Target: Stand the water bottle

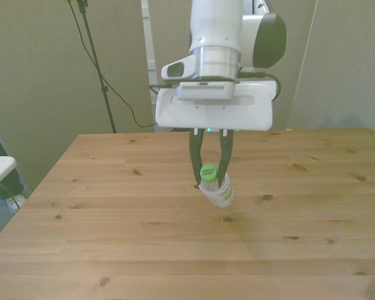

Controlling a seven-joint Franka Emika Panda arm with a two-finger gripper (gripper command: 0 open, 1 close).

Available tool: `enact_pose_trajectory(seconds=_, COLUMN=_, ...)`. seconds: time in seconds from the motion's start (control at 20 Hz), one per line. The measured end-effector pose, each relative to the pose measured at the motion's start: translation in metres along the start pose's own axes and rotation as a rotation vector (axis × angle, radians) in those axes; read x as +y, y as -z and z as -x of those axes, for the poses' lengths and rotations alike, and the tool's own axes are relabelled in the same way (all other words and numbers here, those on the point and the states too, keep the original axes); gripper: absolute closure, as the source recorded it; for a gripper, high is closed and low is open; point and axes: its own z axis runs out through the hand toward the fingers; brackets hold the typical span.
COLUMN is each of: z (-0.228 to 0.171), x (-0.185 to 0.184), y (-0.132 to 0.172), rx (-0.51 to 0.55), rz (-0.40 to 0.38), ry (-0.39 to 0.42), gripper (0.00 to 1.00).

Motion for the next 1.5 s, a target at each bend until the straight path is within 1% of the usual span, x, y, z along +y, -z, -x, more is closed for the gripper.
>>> enact_pose_trajectory(seconds=0.15, z=0.031, x=-0.004, y=0.024, rx=0.088, rz=-0.044, ry=0.034, gripper=1.00)
enact_pose_trajectory(seconds=0.25, z=0.055, x=-0.005, y=0.032, rx=0.142, rz=-0.064, ry=0.060, gripper=1.00)
enact_pose_trajectory(seconds=0.35, z=0.079, x=-0.006, y=0.032, rx=0.186, rz=-0.072, ry=0.084, gripper=1.00)
enact_pose_trajectory(seconds=0.6, z=0.126, x=-0.017, y=0.022, rx=0.290, rz=-0.115, ry=0.125, gripper=1.00)
enact_pose_trajectory(seconds=0.8, z=0.153, x=-0.024, y=0.012, rx=0.340, rz=-0.147, ry=0.121, gripper=1.00)
enact_pose_trajectory(seconds=1.05, z=0.170, x=-0.033, y=0.009, rx=0.401, rz=-0.234, ry=0.106, gripper=1.00)
enact_pose_trajectory(seconds=1.2, z=0.184, x=-0.037, y=0.003, rx=0.415, rz=-0.282, ry=0.105, gripper=1.00)
enact_pose_trajectory(seconds=1.35, z=0.193, x=-0.037, y=-0.015, rx=0.418, rz=-0.308, ry=0.101, gripper=1.00)
enact_pose_trajectory(seconds=1.5, z=0.194, x=-0.039, y=-0.036, rx=0.423, rz=-0.325, ry=0.092, gripper=1.00)
